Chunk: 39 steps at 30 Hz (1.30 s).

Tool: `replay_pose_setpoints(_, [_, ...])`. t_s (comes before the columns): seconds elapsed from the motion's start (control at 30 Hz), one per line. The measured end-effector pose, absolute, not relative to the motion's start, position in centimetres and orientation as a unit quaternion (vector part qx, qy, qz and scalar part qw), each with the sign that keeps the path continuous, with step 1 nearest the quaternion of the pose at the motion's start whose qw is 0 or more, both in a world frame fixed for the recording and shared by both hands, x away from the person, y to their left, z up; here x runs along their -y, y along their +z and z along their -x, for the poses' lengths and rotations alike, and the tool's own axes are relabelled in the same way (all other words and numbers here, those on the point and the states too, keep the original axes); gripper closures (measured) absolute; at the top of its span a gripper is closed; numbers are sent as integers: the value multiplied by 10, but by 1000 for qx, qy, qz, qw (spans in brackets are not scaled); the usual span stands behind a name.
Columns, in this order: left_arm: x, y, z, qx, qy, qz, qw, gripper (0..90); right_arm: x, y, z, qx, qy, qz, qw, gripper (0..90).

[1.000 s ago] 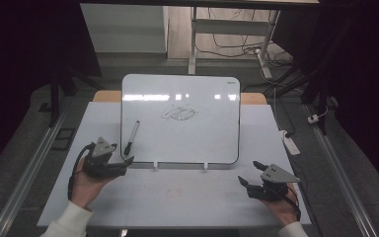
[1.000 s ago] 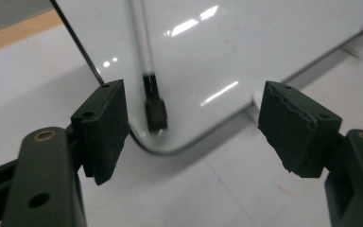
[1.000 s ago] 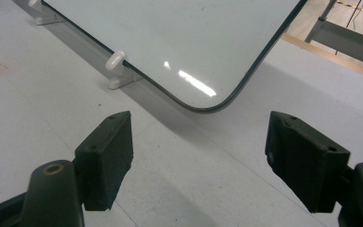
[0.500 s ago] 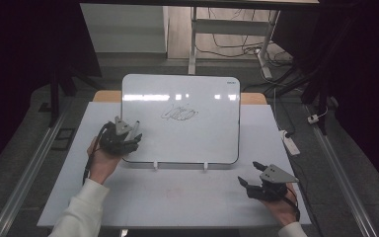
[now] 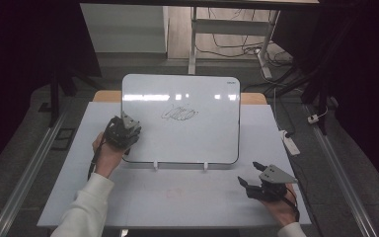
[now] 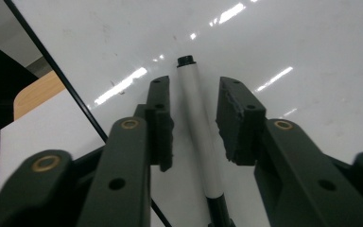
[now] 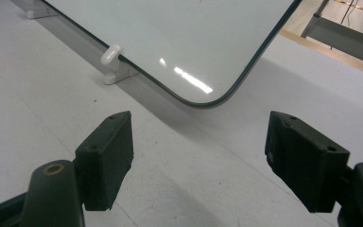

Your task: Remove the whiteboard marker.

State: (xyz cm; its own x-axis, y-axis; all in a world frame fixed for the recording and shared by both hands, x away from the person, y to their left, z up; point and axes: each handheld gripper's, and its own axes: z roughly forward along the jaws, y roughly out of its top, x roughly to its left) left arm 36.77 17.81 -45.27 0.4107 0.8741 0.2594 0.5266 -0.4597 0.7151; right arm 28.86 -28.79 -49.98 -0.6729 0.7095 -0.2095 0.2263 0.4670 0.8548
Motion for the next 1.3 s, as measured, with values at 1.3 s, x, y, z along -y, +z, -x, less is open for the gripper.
replay_pose_setpoints(1.3, [-148, -405, -322, -341, 213, -783, 475, 816, 237, -480, -289, -797, 492, -274, 217, 301])
